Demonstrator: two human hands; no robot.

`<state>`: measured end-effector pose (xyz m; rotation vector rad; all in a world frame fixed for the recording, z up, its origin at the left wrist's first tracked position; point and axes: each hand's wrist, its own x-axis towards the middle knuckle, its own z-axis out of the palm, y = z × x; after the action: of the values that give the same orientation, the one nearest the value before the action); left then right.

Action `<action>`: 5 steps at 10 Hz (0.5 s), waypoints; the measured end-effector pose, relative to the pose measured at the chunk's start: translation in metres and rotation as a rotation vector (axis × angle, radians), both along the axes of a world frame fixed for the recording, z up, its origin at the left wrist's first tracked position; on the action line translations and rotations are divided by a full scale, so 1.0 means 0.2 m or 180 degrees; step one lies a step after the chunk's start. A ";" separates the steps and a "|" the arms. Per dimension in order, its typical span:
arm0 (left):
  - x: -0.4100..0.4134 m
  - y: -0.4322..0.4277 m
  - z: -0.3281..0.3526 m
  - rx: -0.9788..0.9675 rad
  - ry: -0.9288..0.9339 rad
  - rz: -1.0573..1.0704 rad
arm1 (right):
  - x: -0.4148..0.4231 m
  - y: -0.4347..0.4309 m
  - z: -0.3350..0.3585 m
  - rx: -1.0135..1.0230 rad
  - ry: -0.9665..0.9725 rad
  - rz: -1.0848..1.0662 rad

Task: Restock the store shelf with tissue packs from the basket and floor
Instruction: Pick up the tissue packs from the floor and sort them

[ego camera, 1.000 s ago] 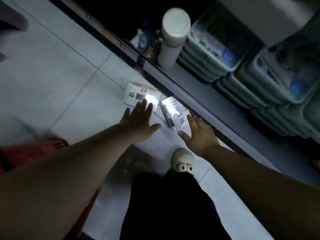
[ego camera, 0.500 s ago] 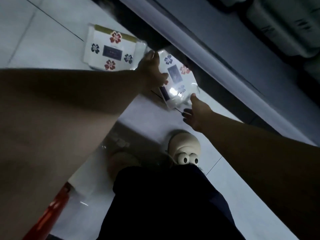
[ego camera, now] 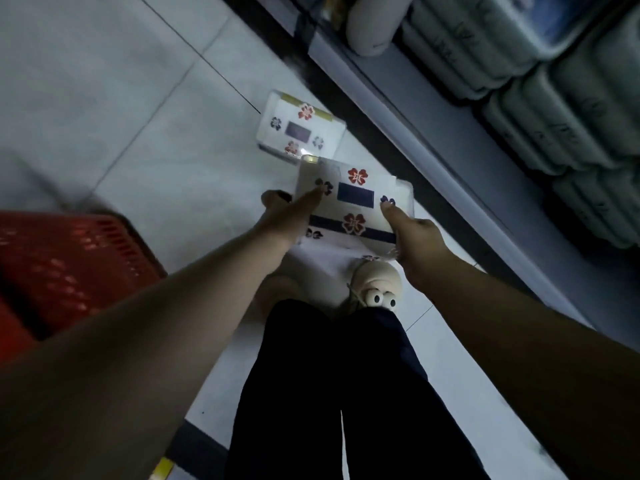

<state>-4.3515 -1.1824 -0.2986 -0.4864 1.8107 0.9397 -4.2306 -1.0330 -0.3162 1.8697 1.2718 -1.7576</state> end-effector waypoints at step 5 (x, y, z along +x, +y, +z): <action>-0.22 -0.59 2.06 0.0600 0.1432 0.1618 | -0.70 -0.40 2.06 0.0279 0.1849 0.1731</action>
<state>-4.3949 -1.3013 0.1137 -0.6713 2.0033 1.6607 -4.3704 -1.1131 0.0951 0.9065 1.8563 -1.9894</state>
